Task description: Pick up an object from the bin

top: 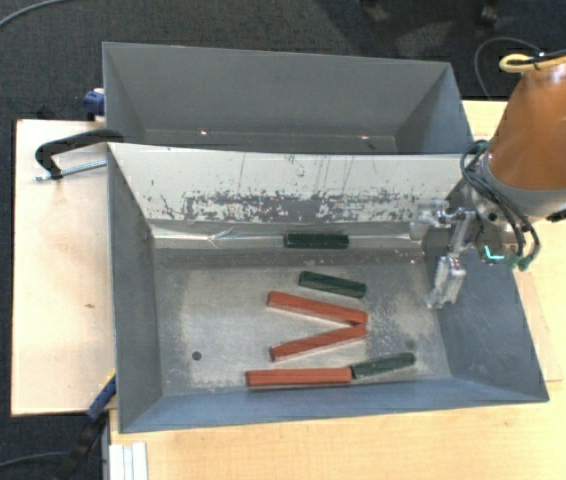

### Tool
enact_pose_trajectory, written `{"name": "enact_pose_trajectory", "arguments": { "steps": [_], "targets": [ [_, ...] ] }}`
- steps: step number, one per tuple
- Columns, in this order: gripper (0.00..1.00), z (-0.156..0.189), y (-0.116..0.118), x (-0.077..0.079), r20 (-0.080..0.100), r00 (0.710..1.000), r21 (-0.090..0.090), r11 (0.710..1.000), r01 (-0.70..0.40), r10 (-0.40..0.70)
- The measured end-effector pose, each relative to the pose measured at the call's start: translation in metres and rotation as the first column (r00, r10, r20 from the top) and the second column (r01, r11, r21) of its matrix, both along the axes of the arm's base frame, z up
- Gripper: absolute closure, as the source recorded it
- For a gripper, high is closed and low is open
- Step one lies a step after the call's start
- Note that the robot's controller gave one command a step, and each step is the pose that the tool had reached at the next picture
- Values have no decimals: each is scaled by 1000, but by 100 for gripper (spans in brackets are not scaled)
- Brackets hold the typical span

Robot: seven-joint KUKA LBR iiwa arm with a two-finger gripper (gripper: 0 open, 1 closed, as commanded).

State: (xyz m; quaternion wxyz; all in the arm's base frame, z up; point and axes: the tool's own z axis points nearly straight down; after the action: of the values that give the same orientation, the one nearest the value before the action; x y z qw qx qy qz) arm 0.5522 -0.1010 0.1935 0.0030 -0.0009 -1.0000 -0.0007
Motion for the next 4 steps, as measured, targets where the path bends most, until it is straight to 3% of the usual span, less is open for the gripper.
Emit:
{"name": "enact_pose_trajectory", "arguments": {
  "steps": [1, 2, 3, 4],
  "targets": [
    [0, -116, 43, -5, 4, 954, 2, 954, -301, 301],
    [0, -120, 109, -40, 8, 883, 1, 883, -469, 469],
    [0, -122, 163, -54, 9, 952, 1, 952, -306, 306],
    [100, -121, 161, -54, 8, 952, -1, 952, -305, 305]
  ]
}}
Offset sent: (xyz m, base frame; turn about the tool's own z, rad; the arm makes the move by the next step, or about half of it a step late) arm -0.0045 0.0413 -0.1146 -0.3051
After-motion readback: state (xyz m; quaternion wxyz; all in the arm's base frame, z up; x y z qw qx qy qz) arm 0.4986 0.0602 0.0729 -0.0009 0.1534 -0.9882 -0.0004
